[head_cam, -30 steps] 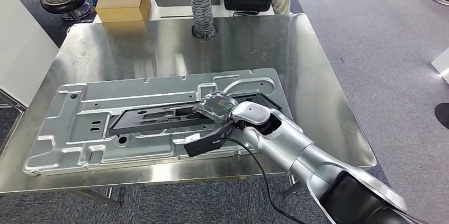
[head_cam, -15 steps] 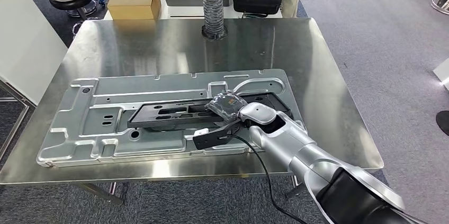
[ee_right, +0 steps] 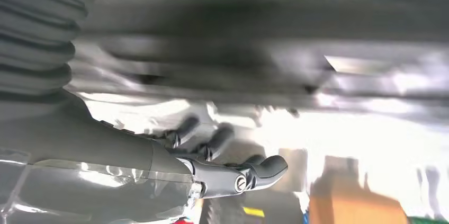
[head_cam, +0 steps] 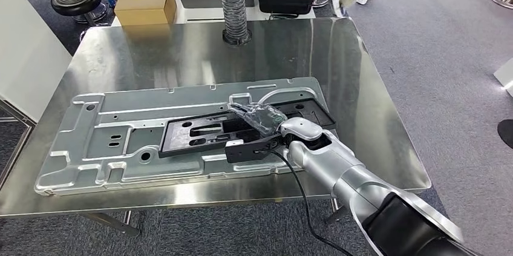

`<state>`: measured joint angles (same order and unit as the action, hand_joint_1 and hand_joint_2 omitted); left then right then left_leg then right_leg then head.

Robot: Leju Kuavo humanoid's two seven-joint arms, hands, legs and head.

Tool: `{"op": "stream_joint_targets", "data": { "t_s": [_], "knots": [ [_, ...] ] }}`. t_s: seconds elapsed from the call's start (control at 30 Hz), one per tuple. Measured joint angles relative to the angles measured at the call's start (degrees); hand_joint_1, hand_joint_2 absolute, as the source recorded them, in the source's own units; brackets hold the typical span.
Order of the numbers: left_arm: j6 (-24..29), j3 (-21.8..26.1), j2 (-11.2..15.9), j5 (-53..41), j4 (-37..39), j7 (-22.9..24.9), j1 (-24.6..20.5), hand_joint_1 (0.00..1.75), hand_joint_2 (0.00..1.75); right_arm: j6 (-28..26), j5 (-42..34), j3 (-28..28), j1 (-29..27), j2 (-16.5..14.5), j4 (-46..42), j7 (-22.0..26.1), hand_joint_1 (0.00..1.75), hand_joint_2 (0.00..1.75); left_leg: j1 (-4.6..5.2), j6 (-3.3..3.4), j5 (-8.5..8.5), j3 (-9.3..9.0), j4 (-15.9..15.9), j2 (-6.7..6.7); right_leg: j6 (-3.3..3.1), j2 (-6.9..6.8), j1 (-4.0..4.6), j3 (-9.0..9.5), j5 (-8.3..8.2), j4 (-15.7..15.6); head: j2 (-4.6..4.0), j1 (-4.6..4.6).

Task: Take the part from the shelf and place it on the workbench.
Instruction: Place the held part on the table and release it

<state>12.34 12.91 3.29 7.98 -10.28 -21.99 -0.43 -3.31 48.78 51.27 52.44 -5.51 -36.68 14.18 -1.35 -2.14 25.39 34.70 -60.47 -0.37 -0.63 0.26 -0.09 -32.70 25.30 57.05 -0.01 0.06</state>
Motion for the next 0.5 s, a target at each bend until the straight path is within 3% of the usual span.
{"op": "stream_joint_targets", "data": {
  "t_s": [0.03, 0.17, 0.23, 0.3, 0.33, 0.37, 0.4, 0.5],
  "knots": [
    [-0.03, 0.03, 0.01, -0.03, 0.00, -0.10, -0.01, 0.00, 0.00, 0.03, -0.63, -0.61, -0.08, 0.08, -0.82, 0.32, 0.00, 0.00, 0.03, 0.33, -0.35, -0.80, 1.72, -0.05, 0.28, 0.04, 0.11, -0.19, 0.21, 0.36, 0.00, 0.00],
    [-0.19, 0.32, -0.01, -0.09, 0.01, -0.60, 0.04, 0.00, 0.00, 0.37, -4.85, -3.39, -0.82, 0.88, -5.15, 2.23, 0.00, 0.00, 0.10, 1.83, -0.27, -0.77, 2.19, -0.05, 1.19, 0.08, 0.08, -0.71, 0.95, 1.30, 0.01, 0.05],
    [-0.21, 0.54, -0.01, -0.09, 0.01, -0.91, 0.05, 0.00, 0.00, 0.38, -8.29, -5.29, -1.35, 1.70, -7.87, 3.56, 0.00, 0.00, -0.03, 2.38, -0.38, -0.80, 2.39, 0.02, 1.80, 0.02, -0.13, -2.78, 3.65, 5.81, 0.01, 0.25],
    [-0.26, 0.89, -0.02, -0.07, 0.01, -1.36, 0.08, 0.00, 0.00, -0.58, -12.13, -7.50, -2.66, 2.78, -10.96, 4.90, 0.00, 0.00, 0.01, 2.63, -0.34, -0.75, 2.39, 0.01, 2.20, -0.01, -0.25, -6.75, 7.13, 13.89, 0.01, 0.39],
    [-0.27, 1.13, -0.03, -0.02, 0.01, -1.69, 0.12, 0.00, 0.00, -1.72, -13.95, -8.67, -3.75, 3.36, -12.66, 5.57, 0.00, 0.00, 0.04, 2.69, -0.30, -0.76, 2.38, -0.01, 2.26, 0.00, -0.26, -8.36, 7.91, 16.91, 0.01, 0.40],
    [-0.28, 1.37, -0.05, 0.05, 0.01, -2.09, 0.17, 0.00, 0.00, -3.45, -15.66, -9.99, -5.06, 3.98, -14.64, 6.26, 0.00, 0.00, 0.08, 2.74, -0.26, -0.80, 2.36, -0.05, 2.19, 0.00, -0.25, -9.05, 7.58, 17.90, 0.01, 0.41],
    [-0.27, 1.63, -0.10, 0.21, 0.01, -2.59, 0.23, 0.00, 0.00, -5.86, -17.28, -11.49, -6.60, 4.59, -16.90, 7.09, 0.00, 0.00, 0.15, 2.77, -0.22, -0.88, 2.36, -0.11, 1.99, 0.00, -0.22, -8.55, 6.14, 16.37, 0.01, 0.41],
    [-0.12, 2.69, -0.56, 0.98, 0.00, -4.26, 0.51, 0.00, 0.00, -16.71, -21.86, -17.10, -12.39, 6.31, -25.98, 10.67, 0.00, 0.00, 0.37, 2.67, 0.03, -1.20, 2.41, -0.35, 0.64, -0.20, 0.31, -3.10, 0.39, 4.20, 0.01, 0.35]
  ]
}}
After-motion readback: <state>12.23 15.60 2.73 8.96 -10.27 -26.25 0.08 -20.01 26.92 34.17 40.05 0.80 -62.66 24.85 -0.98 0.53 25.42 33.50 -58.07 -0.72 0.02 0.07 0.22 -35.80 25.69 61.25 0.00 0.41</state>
